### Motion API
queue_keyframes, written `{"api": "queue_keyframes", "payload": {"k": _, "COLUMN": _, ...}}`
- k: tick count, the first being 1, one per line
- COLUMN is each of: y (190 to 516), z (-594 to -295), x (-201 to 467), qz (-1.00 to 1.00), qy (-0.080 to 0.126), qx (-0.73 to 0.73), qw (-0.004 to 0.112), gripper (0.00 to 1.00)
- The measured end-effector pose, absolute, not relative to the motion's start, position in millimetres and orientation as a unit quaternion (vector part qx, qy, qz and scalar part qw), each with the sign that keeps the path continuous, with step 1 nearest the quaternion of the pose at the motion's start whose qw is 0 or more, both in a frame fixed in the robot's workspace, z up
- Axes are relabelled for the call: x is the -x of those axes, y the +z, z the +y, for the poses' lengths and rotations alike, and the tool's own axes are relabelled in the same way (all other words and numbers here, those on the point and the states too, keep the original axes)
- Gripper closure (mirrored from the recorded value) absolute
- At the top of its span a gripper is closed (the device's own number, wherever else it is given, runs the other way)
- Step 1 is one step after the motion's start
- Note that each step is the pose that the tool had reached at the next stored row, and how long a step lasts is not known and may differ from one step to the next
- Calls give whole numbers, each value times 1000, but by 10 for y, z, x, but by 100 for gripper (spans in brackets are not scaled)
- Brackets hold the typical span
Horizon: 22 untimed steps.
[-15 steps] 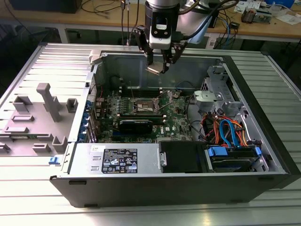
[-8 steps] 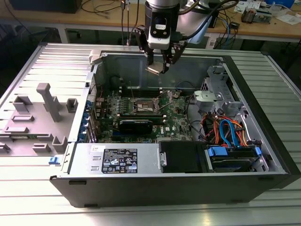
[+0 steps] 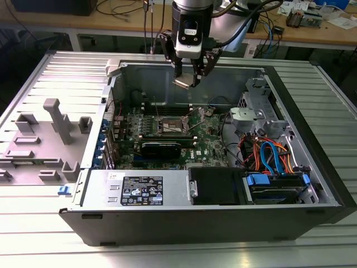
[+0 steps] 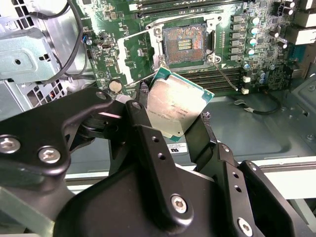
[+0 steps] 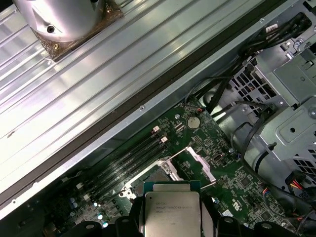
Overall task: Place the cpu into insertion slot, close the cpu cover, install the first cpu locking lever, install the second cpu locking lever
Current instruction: 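Place the cpu into insertion slot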
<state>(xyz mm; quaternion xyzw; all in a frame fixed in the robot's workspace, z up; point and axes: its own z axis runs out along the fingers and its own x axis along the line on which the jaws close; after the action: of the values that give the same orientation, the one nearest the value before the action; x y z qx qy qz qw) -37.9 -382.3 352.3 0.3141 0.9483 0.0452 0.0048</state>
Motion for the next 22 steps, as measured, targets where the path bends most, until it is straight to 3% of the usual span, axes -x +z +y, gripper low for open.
{"api": "queue_keyframes", "payload": {"k": 22, "y": 3505, "z": -3835, "x": 379, "qz": 928, "qy": 45, "qx": -370, "qw": 7, "gripper": 45}}
